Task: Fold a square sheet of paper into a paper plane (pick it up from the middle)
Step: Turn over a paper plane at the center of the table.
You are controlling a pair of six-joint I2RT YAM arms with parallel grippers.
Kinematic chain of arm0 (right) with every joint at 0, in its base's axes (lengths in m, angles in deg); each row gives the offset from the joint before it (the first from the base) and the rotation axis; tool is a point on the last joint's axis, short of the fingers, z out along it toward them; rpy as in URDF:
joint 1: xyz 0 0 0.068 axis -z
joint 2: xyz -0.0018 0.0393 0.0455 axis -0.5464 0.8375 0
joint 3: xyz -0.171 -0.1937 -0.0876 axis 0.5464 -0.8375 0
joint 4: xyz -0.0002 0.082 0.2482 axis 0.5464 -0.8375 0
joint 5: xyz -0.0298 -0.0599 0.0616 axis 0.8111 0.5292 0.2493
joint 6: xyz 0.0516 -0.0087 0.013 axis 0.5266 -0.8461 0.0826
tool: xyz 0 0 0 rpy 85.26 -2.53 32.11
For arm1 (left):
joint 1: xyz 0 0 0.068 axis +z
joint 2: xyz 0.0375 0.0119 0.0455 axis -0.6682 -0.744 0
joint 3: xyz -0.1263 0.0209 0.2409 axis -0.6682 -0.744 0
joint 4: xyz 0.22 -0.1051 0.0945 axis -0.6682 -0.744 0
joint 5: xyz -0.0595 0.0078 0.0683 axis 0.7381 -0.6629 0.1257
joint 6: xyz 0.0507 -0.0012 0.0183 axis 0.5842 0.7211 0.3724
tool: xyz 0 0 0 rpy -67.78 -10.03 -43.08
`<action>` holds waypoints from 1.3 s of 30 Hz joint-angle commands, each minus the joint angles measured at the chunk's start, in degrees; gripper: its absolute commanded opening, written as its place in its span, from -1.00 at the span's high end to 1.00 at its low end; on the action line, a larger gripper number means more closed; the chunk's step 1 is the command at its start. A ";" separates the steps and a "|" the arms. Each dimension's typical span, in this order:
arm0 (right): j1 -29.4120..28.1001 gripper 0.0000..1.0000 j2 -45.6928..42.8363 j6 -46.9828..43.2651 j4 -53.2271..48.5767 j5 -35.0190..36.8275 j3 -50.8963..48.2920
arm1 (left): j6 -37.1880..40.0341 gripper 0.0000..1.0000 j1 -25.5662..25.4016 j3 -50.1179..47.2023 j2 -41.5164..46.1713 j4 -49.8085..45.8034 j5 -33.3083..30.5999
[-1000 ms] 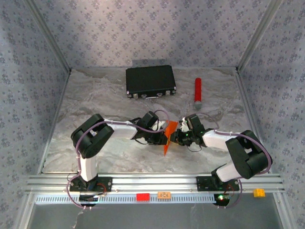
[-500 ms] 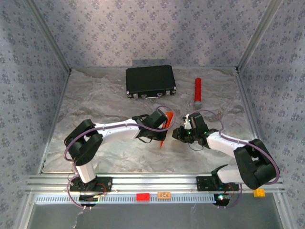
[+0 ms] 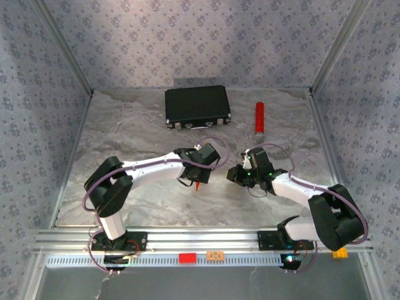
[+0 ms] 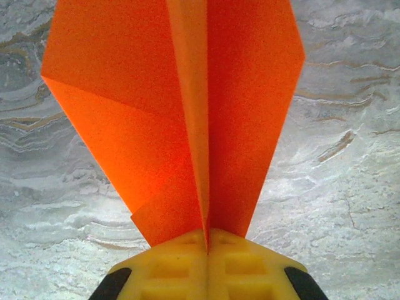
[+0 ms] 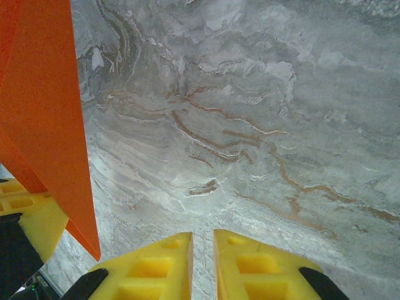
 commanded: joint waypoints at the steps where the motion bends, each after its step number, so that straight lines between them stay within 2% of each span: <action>1: 0.10 0.63 -1.11 0.79 -0.69 1.18 -0.57 | -1.45 0.96 -0.25 0.17 -0.32 -1.01 -0.53; 11: 0.01 0.62 -1.38 1.50 0.14 1.38 -0.96 | -3.48 0.97 -0.20 -2.39 0.30 1.51 1.99; 19: -0.17 0.56 -0.97 4.38 5.73 -1.68 -0.55 | -4.25 0.98 -0.24 -5.15 1.69 4.99 4.14; 27: -1.88 0.40 4.48 9.81 14.93 -5.24 1.82 | -5.33 0.98 -0.33 -7.55 2.36 8.00 6.00; 29: -2.59 0.31 6.14 10.25 15.73 -5.57 2.91 | -5.34 0.98 -0.29 -7.71 2.35 8.42 6.25; 39: -4.44 0.21 13.16 13.15 21.48 -7.69 6.30 | -4.18 0.95 -0.35 -10.16 4.99 12.00 7.66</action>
